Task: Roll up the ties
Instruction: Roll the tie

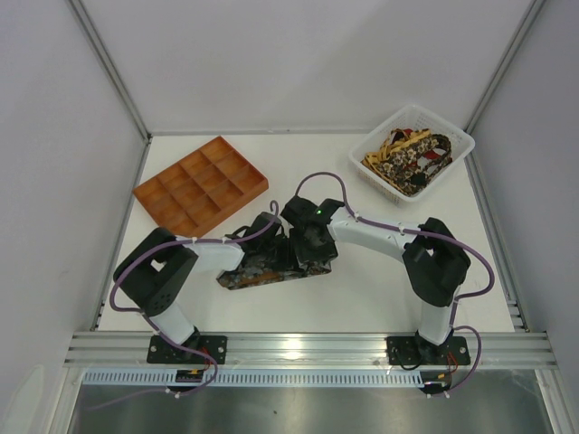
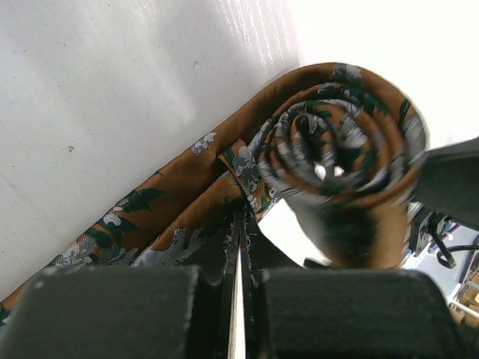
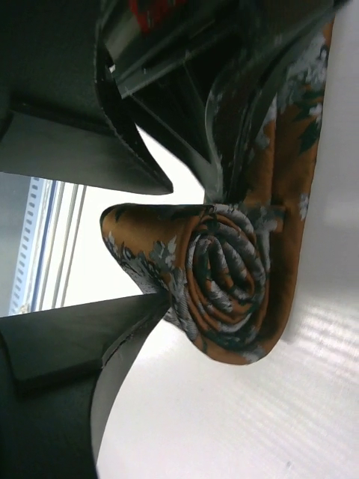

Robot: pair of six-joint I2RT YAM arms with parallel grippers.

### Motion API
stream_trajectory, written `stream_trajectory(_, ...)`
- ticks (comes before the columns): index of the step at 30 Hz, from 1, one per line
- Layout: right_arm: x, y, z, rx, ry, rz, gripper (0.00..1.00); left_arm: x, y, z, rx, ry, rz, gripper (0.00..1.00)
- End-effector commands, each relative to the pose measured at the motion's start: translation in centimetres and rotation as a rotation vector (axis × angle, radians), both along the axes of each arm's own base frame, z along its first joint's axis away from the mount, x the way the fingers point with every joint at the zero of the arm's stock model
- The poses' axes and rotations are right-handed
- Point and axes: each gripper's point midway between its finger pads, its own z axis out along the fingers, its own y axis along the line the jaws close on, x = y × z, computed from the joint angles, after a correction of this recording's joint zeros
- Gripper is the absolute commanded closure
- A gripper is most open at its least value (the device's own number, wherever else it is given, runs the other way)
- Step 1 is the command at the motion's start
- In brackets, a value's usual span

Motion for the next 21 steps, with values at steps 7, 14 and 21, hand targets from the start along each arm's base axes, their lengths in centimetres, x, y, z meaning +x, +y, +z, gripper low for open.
stream_trajectory(7, -0.1, 3.5, 1.8, 0.194, 0.024, 0.058, 0.39, -0.1, -0.2, -0.2, -0.017, -0.008, -0.014, 0.98)
stream_trajectory(14, -0.6, 4.1, 1.6, 0.349, 0.087, 0.033, 0.40, -0.2, -0.2, -0.1, -0.024, -0.008, -0.018, 0.98)
stream_trajectory(21, 0.6, 4.2, 2.0, 0.581, 0.112, -0.028, 0.44, -0.3, -0.2, -0.2, -0.024, -0.005, -0.018, 0.98)
